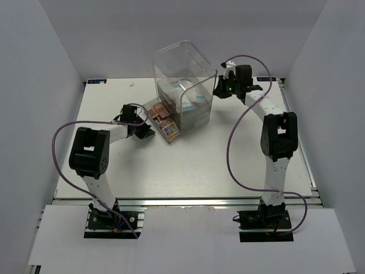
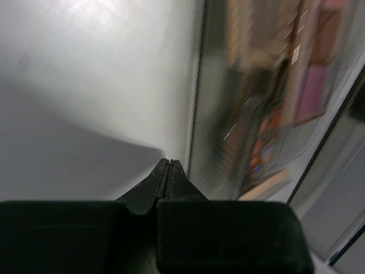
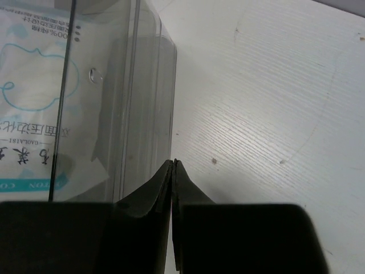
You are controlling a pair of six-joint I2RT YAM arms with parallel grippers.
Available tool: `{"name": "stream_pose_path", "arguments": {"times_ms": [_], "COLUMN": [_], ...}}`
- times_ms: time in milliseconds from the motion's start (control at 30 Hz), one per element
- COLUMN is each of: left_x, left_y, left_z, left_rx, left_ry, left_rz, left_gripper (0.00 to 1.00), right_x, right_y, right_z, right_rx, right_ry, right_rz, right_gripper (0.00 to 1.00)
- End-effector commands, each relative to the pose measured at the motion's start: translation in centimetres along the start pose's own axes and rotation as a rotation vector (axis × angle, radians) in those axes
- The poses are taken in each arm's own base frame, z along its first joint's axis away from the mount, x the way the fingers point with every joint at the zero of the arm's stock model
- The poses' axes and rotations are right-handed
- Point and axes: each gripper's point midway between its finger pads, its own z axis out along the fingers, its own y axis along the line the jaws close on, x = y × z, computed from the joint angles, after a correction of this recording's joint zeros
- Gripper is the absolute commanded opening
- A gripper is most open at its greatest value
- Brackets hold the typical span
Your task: Organize the makeup
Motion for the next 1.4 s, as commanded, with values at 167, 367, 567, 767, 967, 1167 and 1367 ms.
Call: {"name": "stream_pose_path", "arguments": {"times_ms": [167, 367, 567, 767, 967, 1167, 1367], "left_x": [-3.8, -4.1, -4.8, -5.1, -4.7, -4.2, -4.2], "left_y": [-5.5, -7.1, -9.4, -11.5, -12.3, -12.9, -13.5], "left_z": [1.9, 3.4, 4.6, 5.3, 5.8, 6.0, 5.9], "left_rx": [0.064, 0.099, 0.151, 0.192, 0.223, 0.244, 0.259], "left_ry": [-0.050, -0.037, -0.033, -0.026, -0.010, 0.006, 0.009], "left_rz": [0.045, 0.032, 0.016, 0.012, 0.002, 0.002, -0.004], "left_gripper": [0.04, 0.04, 0.04, 0.04, 0.05, 0.06, 0.08], "right_x": [-0.3, 1.2, 1.4, 1.3, 1.1, 1.1, 0.8], "right_y": [4.4, 6.9, 7.3, 7.4, 7.6, 7.8, 7.8], "right_z": [1.4, 1.4, 1.1, 1.0, 0.9, 0.8, 0.6], "right_rx": [-0.173, -0.256, -0.273, -0.274, -0.278, -0.287, -0.276], "right_ry": [0.009, 0.046, 0.061, 0.059, 0.054, 0.055, 0.050], "right_rz": [-0.056, -0.052, -0.050, -0.049, -0.051, -0.045, -0.050], "right_gripper": [0.07, 0.06, 0.06, 0.06, 0.06, 0.06, 0.11]}}
